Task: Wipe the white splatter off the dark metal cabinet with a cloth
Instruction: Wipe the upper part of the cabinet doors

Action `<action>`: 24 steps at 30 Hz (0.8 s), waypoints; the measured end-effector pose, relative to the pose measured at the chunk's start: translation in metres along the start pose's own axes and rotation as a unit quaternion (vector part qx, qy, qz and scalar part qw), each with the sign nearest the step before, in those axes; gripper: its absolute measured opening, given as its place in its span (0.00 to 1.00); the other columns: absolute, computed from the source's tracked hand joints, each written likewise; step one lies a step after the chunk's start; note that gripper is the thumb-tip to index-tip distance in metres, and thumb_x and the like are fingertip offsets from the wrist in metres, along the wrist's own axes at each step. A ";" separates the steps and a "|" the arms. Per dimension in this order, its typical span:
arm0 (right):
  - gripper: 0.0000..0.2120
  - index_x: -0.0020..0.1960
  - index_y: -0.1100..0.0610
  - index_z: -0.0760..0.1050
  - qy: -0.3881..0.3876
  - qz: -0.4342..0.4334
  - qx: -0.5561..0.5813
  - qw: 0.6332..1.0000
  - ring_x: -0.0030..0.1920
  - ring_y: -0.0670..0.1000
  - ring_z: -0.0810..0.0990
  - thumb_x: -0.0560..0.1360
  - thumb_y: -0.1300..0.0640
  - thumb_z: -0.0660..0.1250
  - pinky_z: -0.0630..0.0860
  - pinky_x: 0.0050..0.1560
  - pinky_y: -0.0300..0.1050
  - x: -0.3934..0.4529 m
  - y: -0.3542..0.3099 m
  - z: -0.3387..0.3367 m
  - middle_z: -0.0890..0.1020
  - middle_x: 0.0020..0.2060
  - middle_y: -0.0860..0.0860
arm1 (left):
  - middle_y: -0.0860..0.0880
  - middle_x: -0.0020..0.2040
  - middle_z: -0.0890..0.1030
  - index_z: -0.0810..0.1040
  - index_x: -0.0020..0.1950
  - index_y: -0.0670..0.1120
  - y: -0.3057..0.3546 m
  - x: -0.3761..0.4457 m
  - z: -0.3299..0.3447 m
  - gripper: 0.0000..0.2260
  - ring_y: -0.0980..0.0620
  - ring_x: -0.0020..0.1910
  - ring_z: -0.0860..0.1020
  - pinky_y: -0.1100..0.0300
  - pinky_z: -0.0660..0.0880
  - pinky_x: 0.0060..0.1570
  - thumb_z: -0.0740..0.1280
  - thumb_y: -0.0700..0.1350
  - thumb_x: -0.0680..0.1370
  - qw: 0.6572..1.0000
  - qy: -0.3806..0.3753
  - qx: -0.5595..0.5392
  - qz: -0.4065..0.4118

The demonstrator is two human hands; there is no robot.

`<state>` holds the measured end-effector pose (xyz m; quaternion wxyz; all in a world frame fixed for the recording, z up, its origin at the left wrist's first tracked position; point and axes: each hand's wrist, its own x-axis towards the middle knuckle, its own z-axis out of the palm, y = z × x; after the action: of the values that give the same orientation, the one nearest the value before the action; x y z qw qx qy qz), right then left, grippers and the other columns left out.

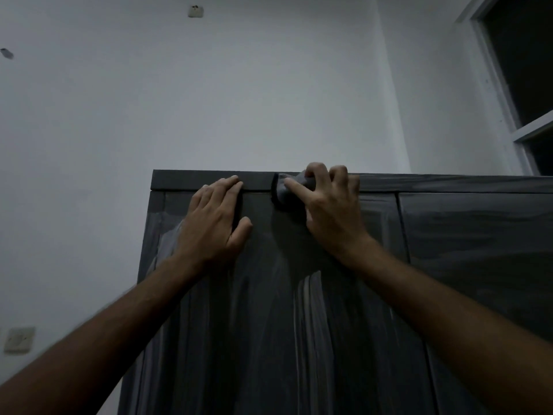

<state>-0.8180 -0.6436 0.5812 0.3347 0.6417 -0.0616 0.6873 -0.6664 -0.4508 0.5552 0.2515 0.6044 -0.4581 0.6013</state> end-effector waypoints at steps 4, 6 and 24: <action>0.18 0.64 0.48 0.78 0.044 0.165 0.024 0.985 0.59 0.67 0.74 0.75 0.61 0.68 0.72 0.56 0.65 -0.018 -0.039 0.006 0.76 0.65 0.59 | 0.42 0.76 0.71 0.71 0.77 0.42 -0.005 0.006 0.000 0.32 0.43 0.75 0.67 0.43 0.60 0.76 0.55 0.59 0.78 1.000 -0.004 0.016 0.022; 0.14 0.63 0.48 0.79 0.038 0.171 0.039 0.984 0.65 0.70 0.71 0.78 0.53 0.67 0.67 0.65 0.71 -0.019 -0.061 0.012 0.75 0.68 0.61 | 0.43 0.76 0.70 0.71 0.77 0.43 -0.011 0.010 0.000 0.32 0.43 0.76 0.67 0.44 0.60 0.76 0.55 0.59 0.78 0.999 -0.017 0.022 0.046; 0.16 0.68 0.51 0.74 0.052 0.131 0.084 0.987 0.65 0.59 0.71 0.81 0.57 0.65 0.63 0.67 0.59 -0.017 -0.015 0.022 0.76 0.68 0.50 | 0.41 0.75 0.69 0.70 0.78 0.43 -0.019 0.015 0.002 0.35 0.41 0.74 0.65 0.43 0.59 0.74 0.53 0.62 0.77 0.995 -0.033 0.032 0.088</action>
<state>-0.7918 -0.6497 0.5635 0.1897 0.6176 -0.0696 0.7601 -0.6508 -0.4478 0.5738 0.1623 0.5893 -0.4979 0.6152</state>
